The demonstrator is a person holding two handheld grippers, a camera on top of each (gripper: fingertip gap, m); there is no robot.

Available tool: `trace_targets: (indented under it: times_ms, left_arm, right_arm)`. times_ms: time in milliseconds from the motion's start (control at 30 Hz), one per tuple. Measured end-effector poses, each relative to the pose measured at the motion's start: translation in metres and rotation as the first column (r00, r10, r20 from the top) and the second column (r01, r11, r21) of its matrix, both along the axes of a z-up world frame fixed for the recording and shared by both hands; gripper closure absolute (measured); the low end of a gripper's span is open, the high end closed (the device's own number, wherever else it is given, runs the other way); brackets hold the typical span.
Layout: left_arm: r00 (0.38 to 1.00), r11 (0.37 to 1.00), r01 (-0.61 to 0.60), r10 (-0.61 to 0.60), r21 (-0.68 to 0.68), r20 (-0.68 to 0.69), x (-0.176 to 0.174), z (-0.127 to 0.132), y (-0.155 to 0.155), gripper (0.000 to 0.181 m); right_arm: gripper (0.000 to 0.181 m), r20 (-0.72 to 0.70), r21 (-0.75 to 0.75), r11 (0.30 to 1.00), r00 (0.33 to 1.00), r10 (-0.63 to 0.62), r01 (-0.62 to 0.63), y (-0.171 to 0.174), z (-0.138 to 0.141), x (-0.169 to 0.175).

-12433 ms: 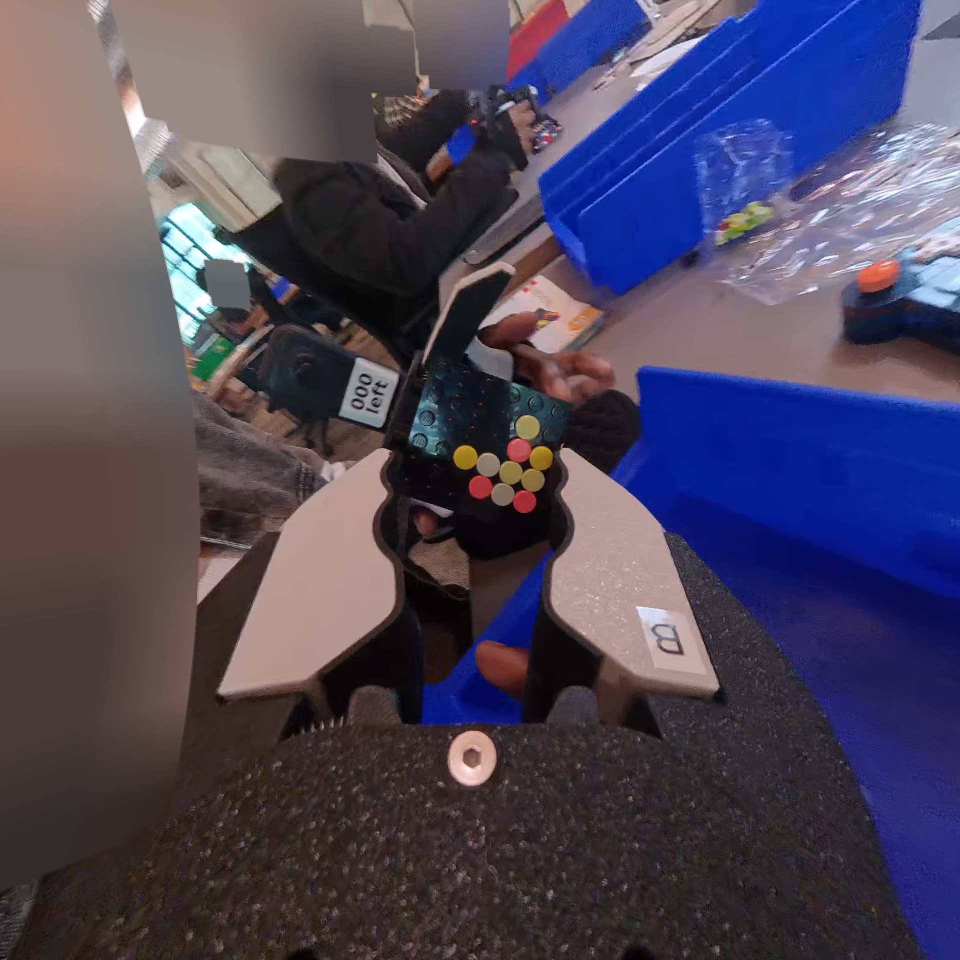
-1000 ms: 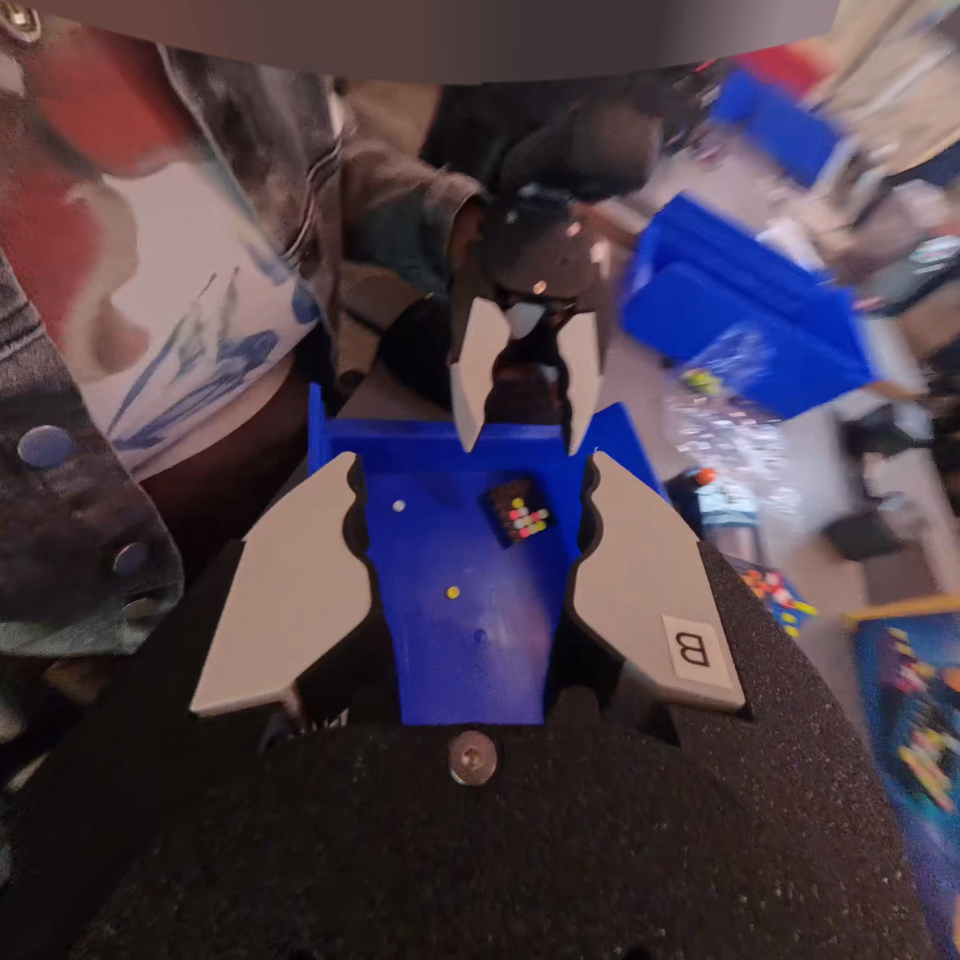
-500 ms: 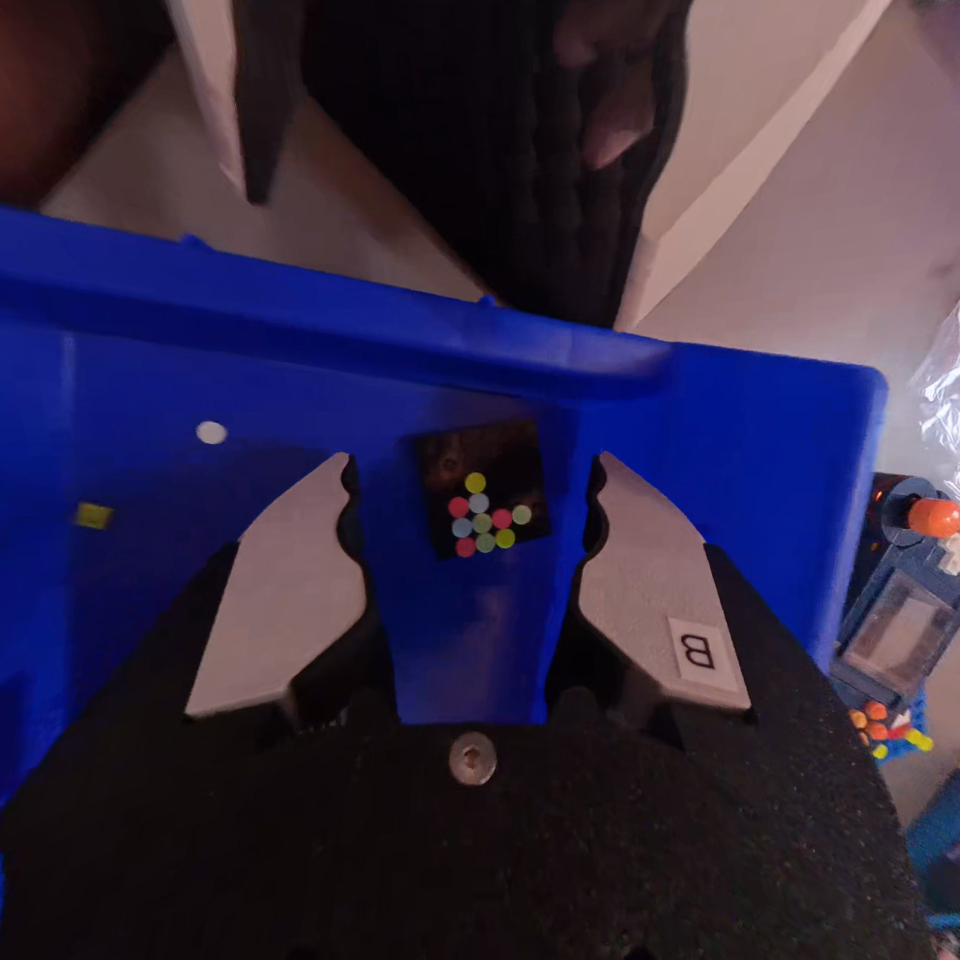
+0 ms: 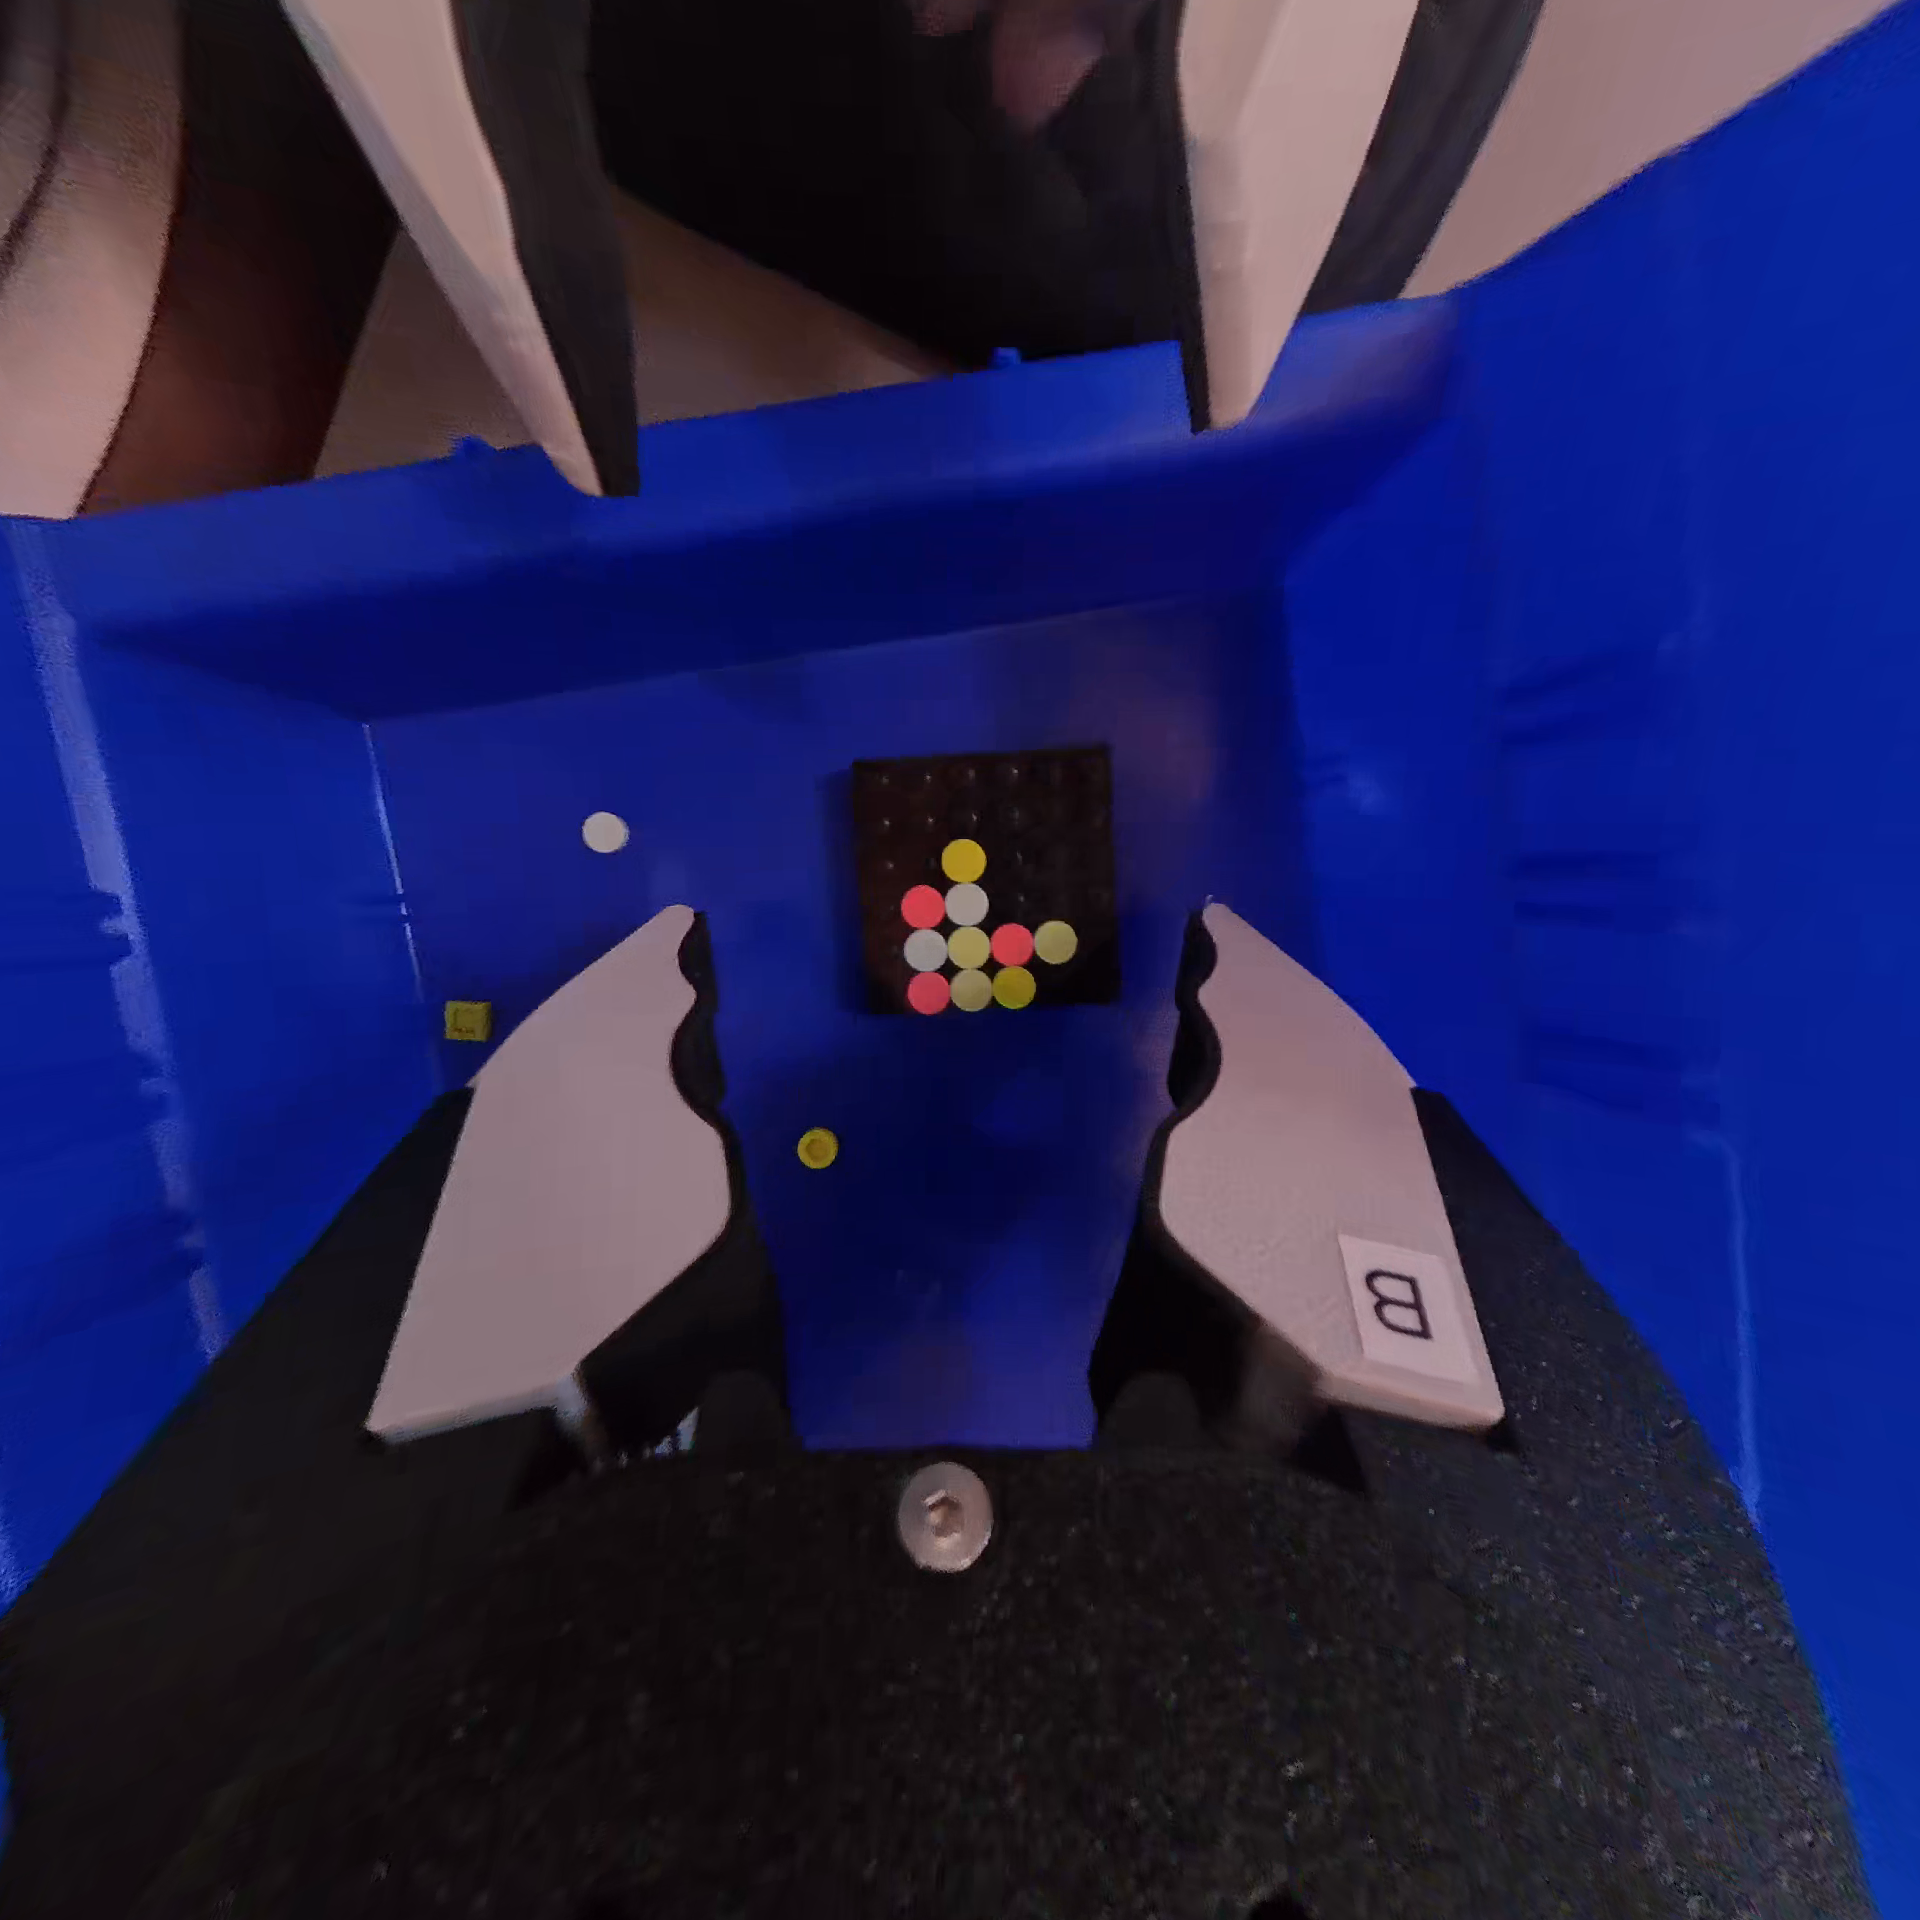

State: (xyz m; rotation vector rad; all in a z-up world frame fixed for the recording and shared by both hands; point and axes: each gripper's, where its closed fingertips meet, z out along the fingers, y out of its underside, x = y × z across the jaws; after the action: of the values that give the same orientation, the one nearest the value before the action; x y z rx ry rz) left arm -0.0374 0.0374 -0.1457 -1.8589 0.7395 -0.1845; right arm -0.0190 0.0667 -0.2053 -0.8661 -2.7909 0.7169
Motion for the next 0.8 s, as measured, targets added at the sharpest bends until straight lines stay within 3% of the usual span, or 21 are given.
trace_targets:
  times_ms: [100, 133, 167, 200, 267, 300, 367, 433, 467, 567, 633, 700, 800]
  left_arm:
    - [0.991, 0.997, -0.032, 0.022, 0.074, 0.132, 0.002, 0.016, 0.009, 0.122]
    - [0.977, 0.992, -0.050, 0.025, 0.116, 0.212, 0.002, 0.027, 0.012, 0.113]
    - [0.940, 0.983, -0.091, 0.033, 0.158, 0.339, 0.000, 0.040, 0.014, 0.094]
    - [0.881, 0.973, -0.084, -0.028, 0.214, 0.473, 0.002, 0.060, 0.012, 0.070]
    - [0.702, 0.926, -0.083, -0.208, 0.368, 0.681, -0.002, 0.101, -0.005, 0.057]
    - [0.652, 0.891, -0.127, -0.256, 0.435, 0.714, -0.012, 0.114, -0.012, 0.055]
    - [0.666, 0.826, -0.262, -0.220, 0.500, 0.713, -0.034, 0.122, -0.015, 0.053]
    - [0.699, 0.764, -0.347, -0.177, 0.545, 0.693, -0.047, 0.127, -0.016, 0.058]
    - [0.692, 0.752, -0.348, -0.197, 0.560, 0.694, -0.046, 0.131, -0.018, 0.063]
    - [0.574, 0.771, -0.310, -0.315, 0.556, 0.756, -0.028, 0.148, -0.014, 0.072]
    - [0.482, 0.773, -0.283, -0.397, 0.568, 0.781, -0.013, 0.161, -0.012, 0.075]
    - [0.427, 0.781, -0.232, -0.453, 0.579, 0.782, 0.003, 0.171, -0.011, 0.084]
    - [0.430, 0.816, -0.157, -0.450, 0.556, 0.783, 0.023, 0.171, -0.006, 0.093]
  right_arm:
    - [0.095, 0.008, 0.047, 0.999, 1.000, 0.018, -0.018, 0.003, -0.010, 0.000]
    - [0.107, 0.017, 0.070, 0.997, 0.999, 0.032, -0.033, 0.004, -0.015, 0.001]
    - [0.124, -0.014, 0.087, 0.996, 0.999, 0.035, -0.034, 0.005, -0.015, -0.002]
    - [0.129, -0.015, 0.088, 0.995, 0.998, 0.055, -0.053, 0.006, -0.014, -0.001]
    - [0.129, 0.036, 0.066, 0.998, 0.999, 0.016, -0.019, 0.006, -0.012, 0.007]
    - [0.129, 0.010, 0.024, 0.999, 1.000, -0.023, 0.023, 0.004, -0.003, 0.004]
    - [0.129, -0.097, -0.122, 0.984, 0.985, -0.140, 0.127, 0.001, 0.031, -0.006]
    - [0.129, -0.173, -0.356, 0.907, 0.938, -0.301, 0.226, -0.006, 0.079, -0.016]
    - [0.130, -0.186, -0.499, 0.833, 0.910, -0.372, 0.238, -0.012, 0.105, -0.019]
    - [0.131, -0.154, -0.815, 0.546, 0.836, -0.527, 0.194, -0.030, 0.165, -0.020]
    - [0.130, -0.153, -0.895, 0.427, 0.809, -0.568, 0.131, -0.041, 0.186, -0.018]
    - [0.131, -0.175, -0.919, 0.387, 0.793, -0.584, 0.082, -0.050, 0.196, -0.014]
    - [0.128, -0.236, -0.895, 0.440, 0.758, -0.608, 0.074, -0.056, 0.197, -0.012]
